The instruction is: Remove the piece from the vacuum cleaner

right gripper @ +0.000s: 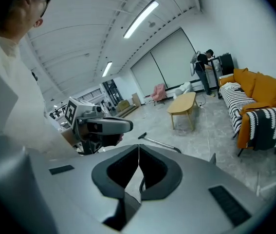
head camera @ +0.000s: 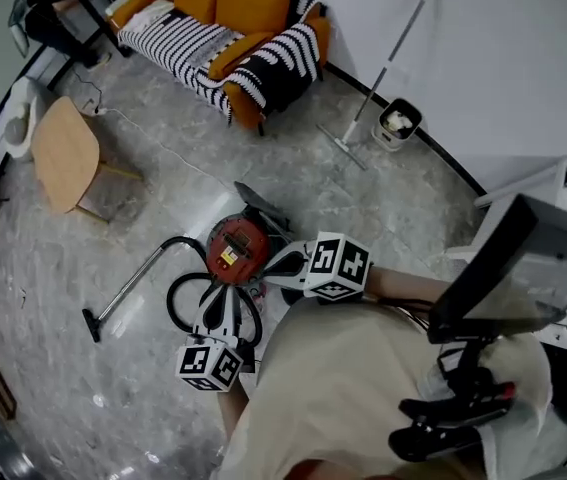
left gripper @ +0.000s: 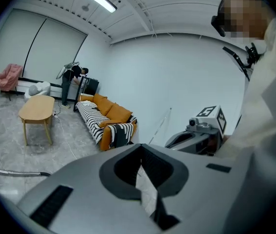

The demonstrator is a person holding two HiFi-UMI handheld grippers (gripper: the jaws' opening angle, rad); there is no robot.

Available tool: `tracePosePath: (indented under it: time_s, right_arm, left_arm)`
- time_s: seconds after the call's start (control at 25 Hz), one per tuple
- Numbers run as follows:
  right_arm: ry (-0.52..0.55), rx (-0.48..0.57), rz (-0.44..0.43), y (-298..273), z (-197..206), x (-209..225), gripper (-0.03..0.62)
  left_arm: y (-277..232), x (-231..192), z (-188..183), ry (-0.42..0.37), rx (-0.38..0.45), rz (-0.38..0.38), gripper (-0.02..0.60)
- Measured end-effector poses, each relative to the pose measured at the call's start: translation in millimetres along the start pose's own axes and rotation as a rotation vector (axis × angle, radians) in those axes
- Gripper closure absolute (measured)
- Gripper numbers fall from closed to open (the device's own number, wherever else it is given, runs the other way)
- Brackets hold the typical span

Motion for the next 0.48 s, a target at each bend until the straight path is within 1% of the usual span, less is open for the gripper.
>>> tracePosePath:
  time_s: [0.12,0.24,0.28,0.4,0.48]
  right_arm:
    - [-0.031,-0.023,0.013,-23.7,-1.6,3.0,0.591]
    - [-0.033,-0.037,0.056,-36.4,0.0,7.1,0.591]
    - [-0.035,-0.034,0.069,-38.9,-1.7,10.1,0.591]
    - [-0.068,-0.030,0.085,-46.0,-10.1,25.1,0.591]
    - [-0.111,-0.055,0.082,-50.9,-10.0,37.0,0.591]
  left_arm:
    - [4.0,-27.8,7.3,0.025,-0.002,0.013,0.578]
    - [-3.0,-51.1,12.6,0.008,-0.012,0.059,0.578]
    - [-5.1,-58.6,11.5,0.002,-0.016,0.062,0.578]
    - [-8.7,-78.6,6.0,-0.003,-0.028,0.029,0.578]
    - [-9.9,-87.2,7.8,0.006,-0.042,-0.009,0.578]
Point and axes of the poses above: the fingertips, and each gripper's own axes: y backward along the fingers, x to its right, z out of its underside, the point moved 3 cm from there along y, backward along the fingers, and after that the axes turned 3 degrees about x, right-handed, at the moved point
